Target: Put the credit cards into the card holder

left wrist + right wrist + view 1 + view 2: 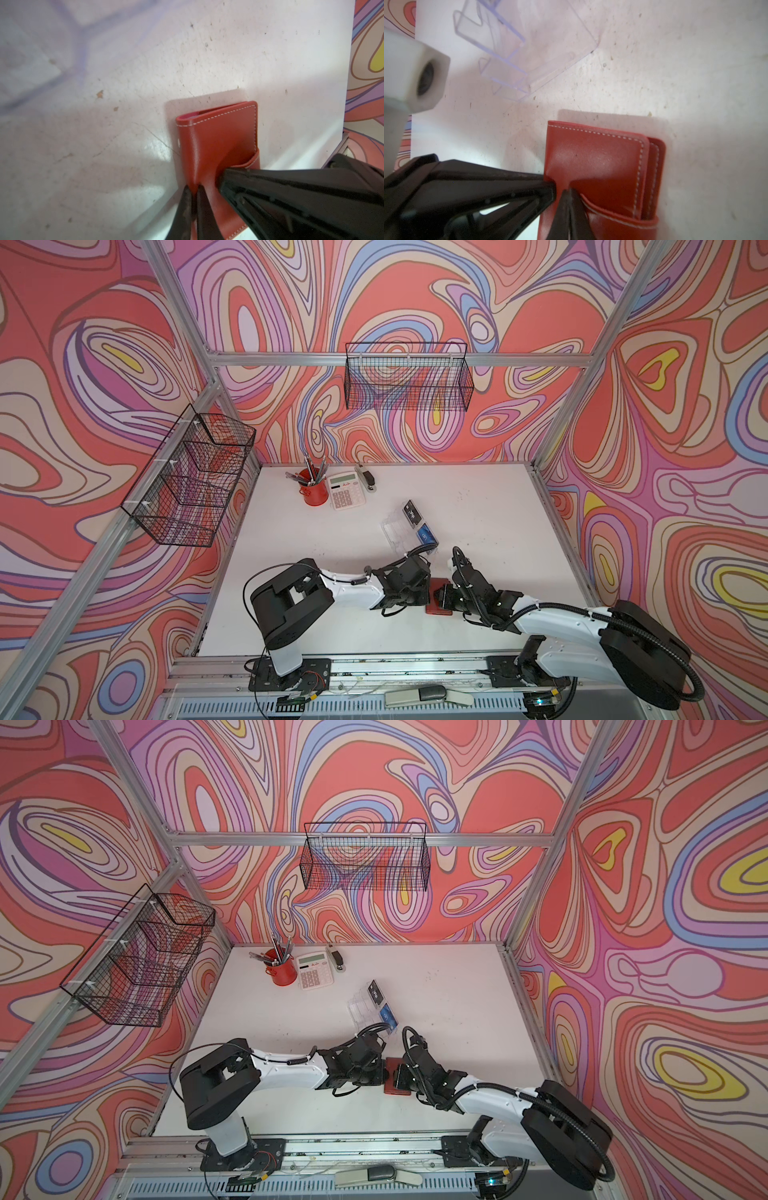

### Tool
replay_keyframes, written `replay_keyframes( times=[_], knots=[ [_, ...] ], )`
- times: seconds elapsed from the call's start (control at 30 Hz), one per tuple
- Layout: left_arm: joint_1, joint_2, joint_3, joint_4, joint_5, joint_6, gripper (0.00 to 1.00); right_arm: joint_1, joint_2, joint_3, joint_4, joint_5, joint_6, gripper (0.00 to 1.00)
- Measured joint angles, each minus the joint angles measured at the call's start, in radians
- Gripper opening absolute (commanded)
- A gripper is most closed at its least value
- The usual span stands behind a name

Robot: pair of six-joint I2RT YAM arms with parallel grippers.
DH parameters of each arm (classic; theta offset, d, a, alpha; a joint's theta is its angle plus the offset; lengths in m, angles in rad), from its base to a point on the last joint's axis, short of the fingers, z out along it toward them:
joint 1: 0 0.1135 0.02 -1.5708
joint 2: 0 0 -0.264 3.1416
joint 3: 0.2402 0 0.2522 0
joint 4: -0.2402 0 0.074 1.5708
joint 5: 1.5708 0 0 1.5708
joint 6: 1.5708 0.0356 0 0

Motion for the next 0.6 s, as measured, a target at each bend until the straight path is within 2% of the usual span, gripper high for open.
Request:
replay_keyframes(
  times=[0.13, 0.2, 0.47, 0.6],
  knots=[
    [0.0, -0.003, -0.007, 0.01, -0.003, 0.0, 0.08, -0.002, -0.005, -0.01, 0.024, -0.005, 0.022, 0.0],
    [0.0, -0.003, -0.007, 0.011, -0.003, 0.0, 0.08, -0.002, -0.007, 0.008, -0.005, -0.005, 0.02, 0.05],
    [0.0, -0.005, -0.007, 0.01, -0.004, 0.005, 0.08, -0.003, -0.002, 0.253, -0.357, 0.037, -0.064, 0.22],
    [0.0, -0.005, -0.007, 0.01, -0.004, 0.007, 0.08, -0.003, -0.007, 0.381, -0.46, 0.069, -0.106, 0.28]
  ],
)
